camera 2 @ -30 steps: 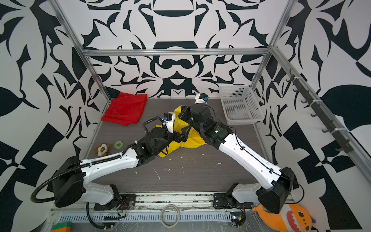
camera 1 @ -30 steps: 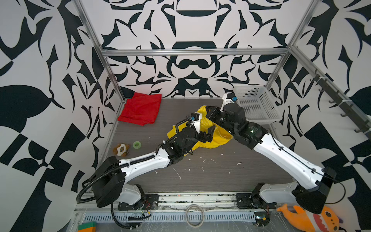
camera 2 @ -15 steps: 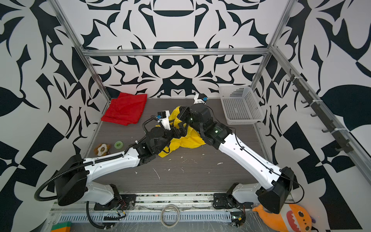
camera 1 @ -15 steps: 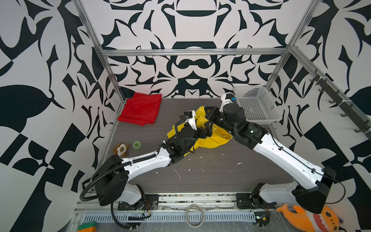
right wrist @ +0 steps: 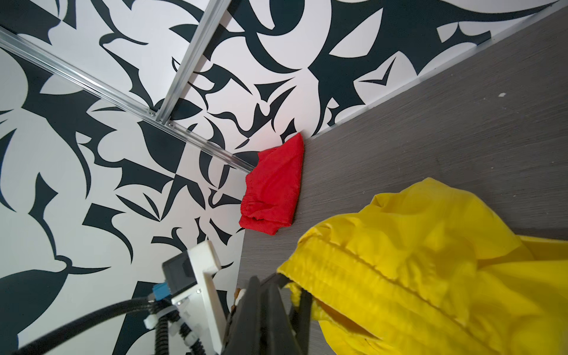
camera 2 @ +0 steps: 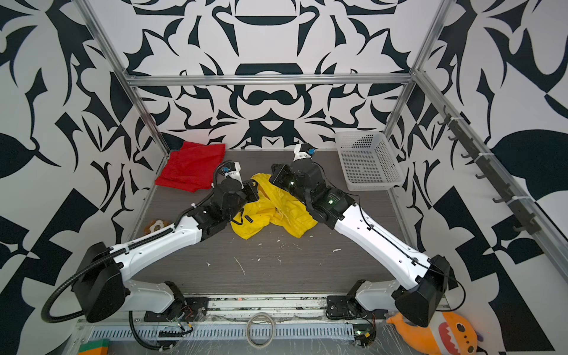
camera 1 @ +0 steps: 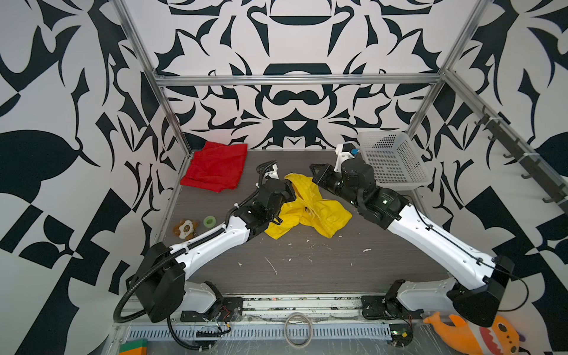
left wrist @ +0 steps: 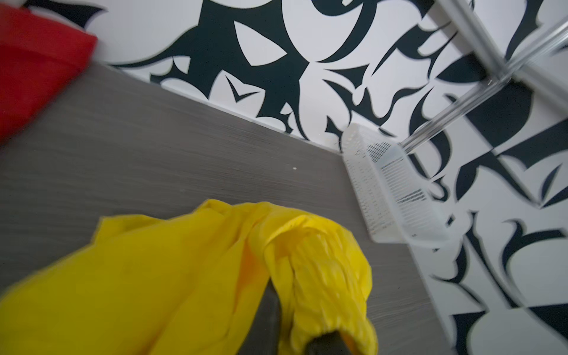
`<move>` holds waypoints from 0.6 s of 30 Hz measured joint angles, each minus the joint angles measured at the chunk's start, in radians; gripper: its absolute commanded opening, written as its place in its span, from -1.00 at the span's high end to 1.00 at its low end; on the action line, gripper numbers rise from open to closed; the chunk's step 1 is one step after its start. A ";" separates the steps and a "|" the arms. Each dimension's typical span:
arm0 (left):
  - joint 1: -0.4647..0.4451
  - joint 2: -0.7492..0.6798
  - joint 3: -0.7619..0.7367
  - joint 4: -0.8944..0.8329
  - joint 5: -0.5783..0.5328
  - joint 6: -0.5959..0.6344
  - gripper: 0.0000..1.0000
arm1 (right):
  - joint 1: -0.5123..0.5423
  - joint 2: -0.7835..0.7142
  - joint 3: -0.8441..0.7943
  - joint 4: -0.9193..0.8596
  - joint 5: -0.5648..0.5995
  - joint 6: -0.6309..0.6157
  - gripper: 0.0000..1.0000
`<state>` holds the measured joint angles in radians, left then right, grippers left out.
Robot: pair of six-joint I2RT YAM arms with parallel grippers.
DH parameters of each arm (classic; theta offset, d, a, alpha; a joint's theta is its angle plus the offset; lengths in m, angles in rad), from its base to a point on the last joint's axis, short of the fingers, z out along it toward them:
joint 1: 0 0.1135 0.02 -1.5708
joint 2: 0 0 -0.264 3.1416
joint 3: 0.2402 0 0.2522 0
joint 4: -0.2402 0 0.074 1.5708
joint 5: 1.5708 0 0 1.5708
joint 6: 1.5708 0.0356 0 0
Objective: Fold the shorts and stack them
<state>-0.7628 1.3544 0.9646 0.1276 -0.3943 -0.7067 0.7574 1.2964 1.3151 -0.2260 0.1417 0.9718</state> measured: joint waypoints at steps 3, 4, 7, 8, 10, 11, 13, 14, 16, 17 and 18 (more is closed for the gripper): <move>0.063 -0.034 0.001 -0.084 0.060 0.029 0.98 | 0.000 0.000 -0.025 -0.004 -0.003 -0.051 0.80; 0.087 -0.039 0.003 -0.114 0.088 0.042 0.99 | 0.000 0.000 -0.032 -0.011 -0.004 -0.082 0.62; 0.139 -0.041 0.013 -0.197 0.156 0.068 0.97 | 0.000 0.000 -0.047 -0.063 0.002 -0.206 0.20; 0.151 -0.041 0.021 -0.228 0.174 0.077 0.97 | 0.000 0.000 -0.059 -0.077 0.004 -0.261 0.10; 0.166 -0.041 0.045 -0.275 0.200 0.096 0.96 | 0.000 -0.002 -0.101 -0.097 -0.003 -0.349 -0.05; 0.167 -0.040 0.063 -0.300 0.212 0.104 0.96 | 0.000 -0.002 -0.132 -0.103 -0.010 -0.386 -0.12; 0.168 -0.035 0.107 -0.337 0.233 0.116 0.95 | 0.006 -0.005 -0.214 -0.113 -0.028 -0.452 -0.26; 0.168 -0.032 0.127 -0.348 0.243 0.121 0.95 | 0.016 -0.008 -0.263 -0.119 -0.033 -0.481 -0.29; 0.168 -0.023 0.159 -0.358 0.261 0.127 0.95 | 0.050 -0.014 -0.346 -0.131 -0.032 -0.522 -0.32; 0.168 -0.017 0.171 -0.363 0.269 0.128 0.95 | 0.073 -0.018 -0.380 -0.138 -0.027 -0.539 -0.32; 0.168 -0.010 0.181 -0.370 0.278 0.129 0.95 | 0.101 -0.024 -0.412 -0.144 -0.021 -0.558 -0.33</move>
<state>-0.5945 1.3441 1.1454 -0.2420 -0.1162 -0.5781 0.8585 1.2724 0.9028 -0.3698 0.1207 0.4141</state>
